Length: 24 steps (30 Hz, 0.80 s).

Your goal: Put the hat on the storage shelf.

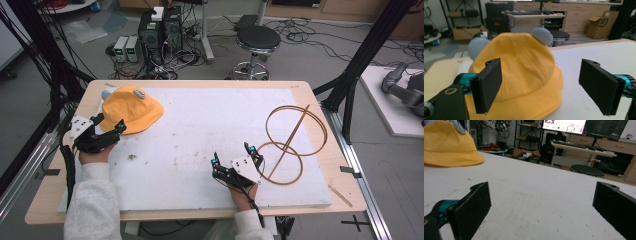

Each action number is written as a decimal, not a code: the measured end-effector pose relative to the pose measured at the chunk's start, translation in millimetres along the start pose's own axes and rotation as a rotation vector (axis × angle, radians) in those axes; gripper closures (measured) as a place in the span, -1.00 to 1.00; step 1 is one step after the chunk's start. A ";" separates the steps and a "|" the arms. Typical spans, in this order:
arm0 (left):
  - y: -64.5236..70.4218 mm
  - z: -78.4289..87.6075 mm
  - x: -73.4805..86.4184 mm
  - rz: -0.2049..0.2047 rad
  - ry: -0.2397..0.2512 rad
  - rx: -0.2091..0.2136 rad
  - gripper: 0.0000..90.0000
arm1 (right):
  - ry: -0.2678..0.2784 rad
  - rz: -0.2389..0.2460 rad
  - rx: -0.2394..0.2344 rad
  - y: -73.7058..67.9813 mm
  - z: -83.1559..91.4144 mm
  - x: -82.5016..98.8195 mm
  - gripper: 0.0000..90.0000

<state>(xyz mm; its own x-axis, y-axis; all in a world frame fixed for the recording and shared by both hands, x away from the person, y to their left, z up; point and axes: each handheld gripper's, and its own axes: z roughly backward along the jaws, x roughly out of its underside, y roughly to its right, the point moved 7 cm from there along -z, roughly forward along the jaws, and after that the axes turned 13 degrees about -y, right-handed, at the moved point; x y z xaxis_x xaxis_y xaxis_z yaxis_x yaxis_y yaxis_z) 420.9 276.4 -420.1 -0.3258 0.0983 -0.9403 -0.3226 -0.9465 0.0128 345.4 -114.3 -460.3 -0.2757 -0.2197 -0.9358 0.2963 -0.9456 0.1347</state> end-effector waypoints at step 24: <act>-41.9 -41.3 -27.2 -0.068 -0.005 -0.008 -0.44 | -0.016 0.017 0.007 -1.2 -2.1 0.0 -0.96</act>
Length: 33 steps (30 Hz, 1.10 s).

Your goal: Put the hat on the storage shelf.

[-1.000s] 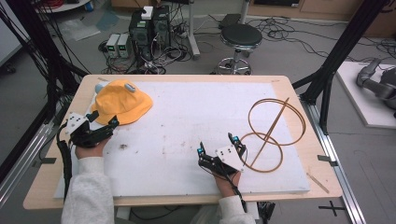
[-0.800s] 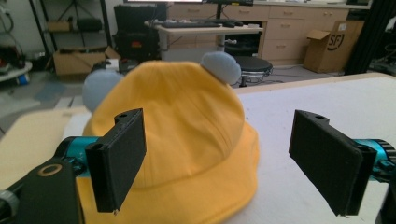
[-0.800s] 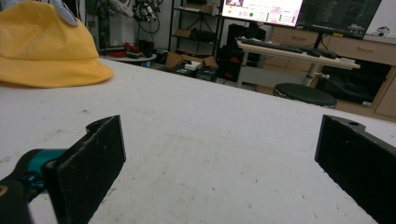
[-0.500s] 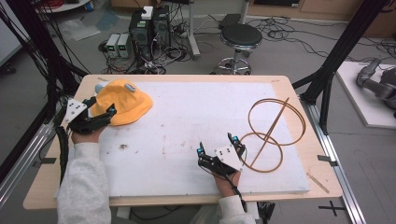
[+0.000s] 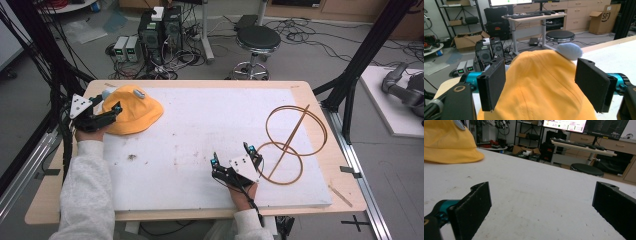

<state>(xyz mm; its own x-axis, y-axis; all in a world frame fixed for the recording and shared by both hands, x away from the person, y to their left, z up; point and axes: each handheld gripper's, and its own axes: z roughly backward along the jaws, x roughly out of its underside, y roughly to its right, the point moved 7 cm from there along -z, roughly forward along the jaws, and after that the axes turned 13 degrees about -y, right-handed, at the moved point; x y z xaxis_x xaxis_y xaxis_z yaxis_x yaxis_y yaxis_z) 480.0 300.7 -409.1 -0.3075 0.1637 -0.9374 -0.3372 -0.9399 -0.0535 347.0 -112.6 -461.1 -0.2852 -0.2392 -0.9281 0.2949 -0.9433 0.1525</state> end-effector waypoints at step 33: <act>-36.9 -43.7 23.4 -0.016 -0.098 0.011 -0.34 | -0.020 -0.010 0.003 0.1 -1.9 0.4 -0.90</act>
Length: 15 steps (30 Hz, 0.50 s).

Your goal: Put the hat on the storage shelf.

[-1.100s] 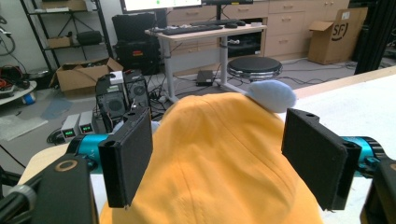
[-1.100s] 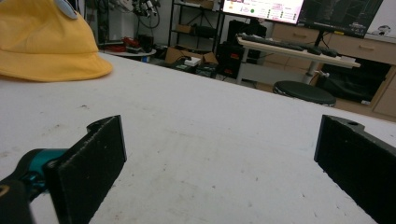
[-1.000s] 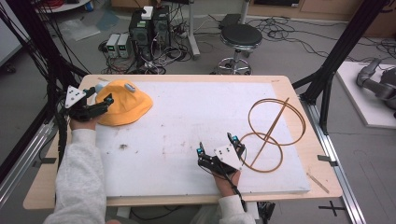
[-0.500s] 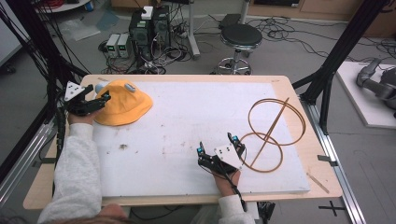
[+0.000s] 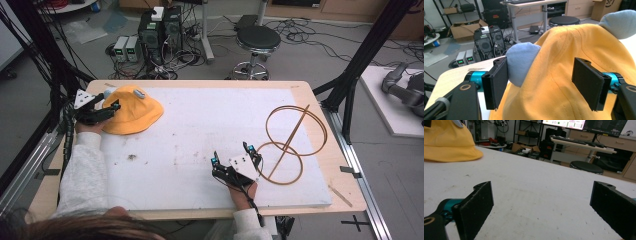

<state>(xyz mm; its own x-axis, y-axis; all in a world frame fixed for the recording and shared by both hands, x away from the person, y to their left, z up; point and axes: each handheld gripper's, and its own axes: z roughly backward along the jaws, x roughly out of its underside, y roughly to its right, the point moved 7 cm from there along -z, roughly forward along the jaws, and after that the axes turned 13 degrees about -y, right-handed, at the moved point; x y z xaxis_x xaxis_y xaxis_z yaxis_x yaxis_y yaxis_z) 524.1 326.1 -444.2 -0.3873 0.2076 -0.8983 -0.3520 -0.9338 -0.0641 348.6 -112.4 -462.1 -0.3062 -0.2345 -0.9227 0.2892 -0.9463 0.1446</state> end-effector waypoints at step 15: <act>4.3 1.6 -0.5 -0.032 -0.024 -0.010 0.66 | 0.002 0.006 0.004 0.1 0.4 0.0 -0.90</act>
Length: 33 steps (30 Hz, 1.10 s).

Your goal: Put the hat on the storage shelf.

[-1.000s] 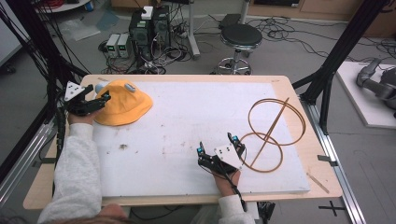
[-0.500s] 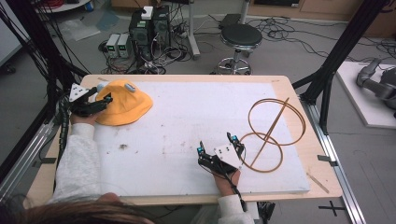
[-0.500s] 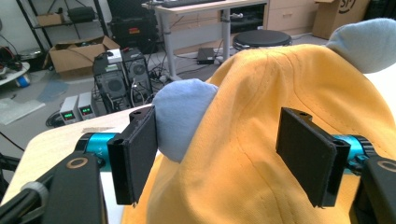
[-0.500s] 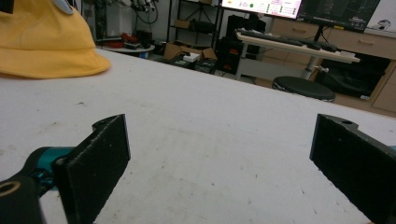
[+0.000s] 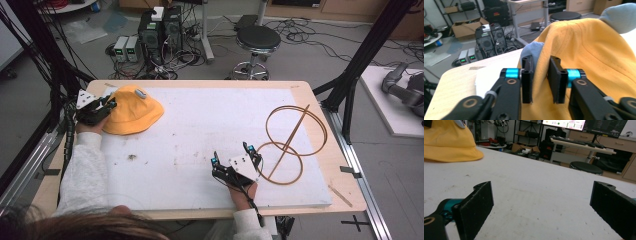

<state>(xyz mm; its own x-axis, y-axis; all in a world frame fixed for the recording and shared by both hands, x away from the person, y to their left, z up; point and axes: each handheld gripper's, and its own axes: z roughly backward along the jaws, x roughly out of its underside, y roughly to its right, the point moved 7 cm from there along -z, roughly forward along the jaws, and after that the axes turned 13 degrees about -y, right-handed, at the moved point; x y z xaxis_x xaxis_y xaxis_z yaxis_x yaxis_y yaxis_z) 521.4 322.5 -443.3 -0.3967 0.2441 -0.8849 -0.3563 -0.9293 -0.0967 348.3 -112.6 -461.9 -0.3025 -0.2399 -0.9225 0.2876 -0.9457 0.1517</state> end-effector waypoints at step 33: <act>37.6 74.1 -49.8 0.108 0.384 -0.018 0.84 | 0.011 0.004 0.007 -0.7 1.5 0.0 -0.90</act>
<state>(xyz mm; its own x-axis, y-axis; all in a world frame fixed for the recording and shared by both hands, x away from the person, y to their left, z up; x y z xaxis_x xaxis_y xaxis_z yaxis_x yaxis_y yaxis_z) 465.0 295.9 -369.1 -0.0846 0.0266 -0.9961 -0.3137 -0.9495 0.0013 346.7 -112.2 -461.5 -0.2916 -0.2412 -0.9256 0.2823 -0.9463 0.1576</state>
